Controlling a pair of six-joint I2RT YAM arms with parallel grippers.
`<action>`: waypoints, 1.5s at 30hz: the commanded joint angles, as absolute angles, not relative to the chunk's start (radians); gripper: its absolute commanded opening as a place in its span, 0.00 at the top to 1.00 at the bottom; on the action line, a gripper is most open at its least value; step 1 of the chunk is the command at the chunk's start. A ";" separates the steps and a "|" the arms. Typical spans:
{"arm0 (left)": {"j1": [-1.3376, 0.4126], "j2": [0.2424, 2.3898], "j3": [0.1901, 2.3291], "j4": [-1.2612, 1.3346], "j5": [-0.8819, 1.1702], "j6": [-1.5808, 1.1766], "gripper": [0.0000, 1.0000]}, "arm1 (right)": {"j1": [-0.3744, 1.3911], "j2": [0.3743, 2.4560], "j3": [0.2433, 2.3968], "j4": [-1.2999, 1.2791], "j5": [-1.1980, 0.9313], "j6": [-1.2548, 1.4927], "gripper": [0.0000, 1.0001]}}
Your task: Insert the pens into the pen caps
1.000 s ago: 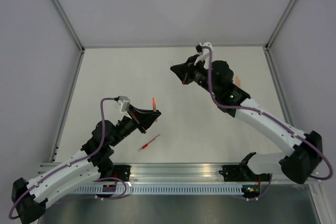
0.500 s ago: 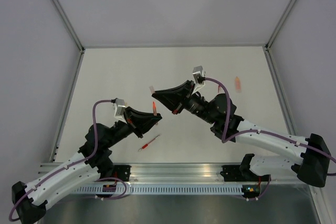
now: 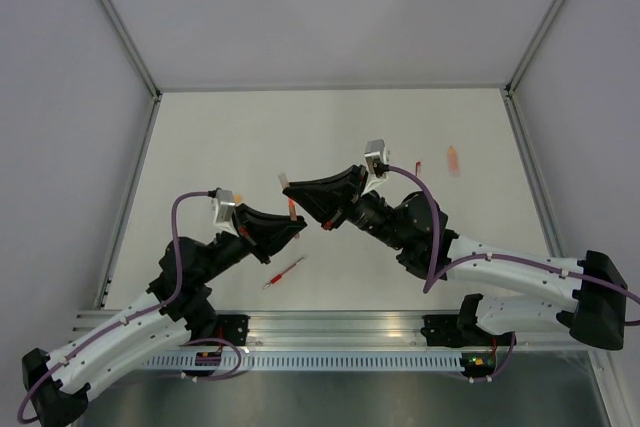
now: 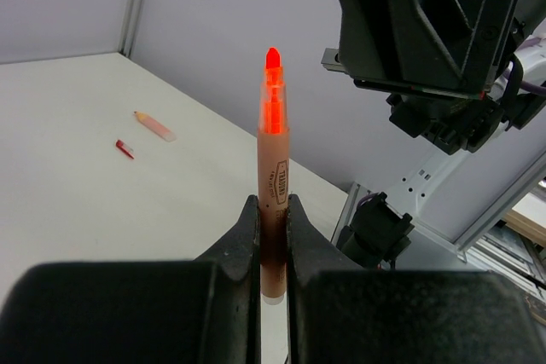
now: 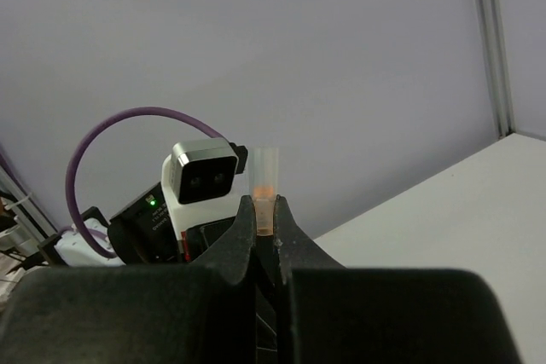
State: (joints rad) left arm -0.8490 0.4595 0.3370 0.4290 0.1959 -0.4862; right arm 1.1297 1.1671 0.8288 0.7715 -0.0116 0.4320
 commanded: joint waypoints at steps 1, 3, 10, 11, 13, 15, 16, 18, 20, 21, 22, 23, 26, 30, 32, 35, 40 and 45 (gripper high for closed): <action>-0.850 0.449 0.336 0.468 0.219 -0.511 0.98 | 1.134 1.172 0.824 0.818 0.028 0.385 1.00; -0.850 0.449 0.336 0.468 0.221 -0.511 0.98 | 1.134 1.173 0.825 0.810 0.037 0.368 1.00; -0.850 0.449 0.339 0.468 0.227 -0.511 0.98 | 1.132 1.186 0.825 0.799 0.052 0.353 1.00; -0.850 0.449 0.339 0.466 0.227 -0.509 0.98 | 1.134 1.186 0.825 0.799 0.049 0.354 1.00; -0.850 0.446 0.337 0.465 0.225 -0.509 0.98 | 1.132 1.184 0.821 0.804 0.049 0.356 1.00; -0.851 0.445 0.339 0.463 0.224 -0.509 0.98 | 1.134 1.184 0.821 0.807 0.046 0.359 1.00; -0.850 0.445 0.339 0.463 0.224 -0.509 0.98 | 1.132 1.186 0.821 0.808 0.046 0.359 1.00; -0.850 0.443 0.339 0.463 0.221 -0.509 0.98 | 1.132 1.187 0.818 0.808 0.040 0.360 1.00; -0.850 0.440 0.339 0.462 0.221 -0.508 0.98 | 1.132 1.190 0.816 0.810 0.035 0.362 1.00; -0.850 0.440 0.339 0.462 0.221 -0.509 0.98 | 1.134 1.196 0.816 0.813 0.032 0.365 1.00; -0.850 0.440 0.339 0.462 0.221 -0.511 0.98 | 1.134 1.200 0.816 0.815 0.031 0.367 1.00; -0.850 0.440 0.337 0.462 0.221 -0.509 0.98 | 1.134 1.201 0.815 0.815 0.029 0.368 1.00; -0.850 0.437 0.337 0.460 0.218 -0.511 0.98 | 1.134 1.204 0.805 0.828 0.029 0.371 1.00; -0.850 0.434 0.337 0.459 0.215 -0.509 0.98 | 1.134 1.206 0.801 0.834 0.028 0.374 1.00; -0.850 0.433 0.337 0.457 0.213 -0.511 0.98 | 1.135 1.204 0.792 0.839 0.026 0.377 1.00; -0.850 0.430 0.339 0.454 0.209 -0.511 0.98 | 1.137 1.200 0.766 0.871 0.023 0.388 1.00; -0.850 0.433 0.339 0.453 0.201 -0.515 0.98 | 1.146 1.195 0.744 0.894 0.029 0.385 1.00; -0.850 0.434 0.341 0.449 0.201 -0.520 0.98 | 1.152 1.196 0.732 0.914 0.034 0.380 1.00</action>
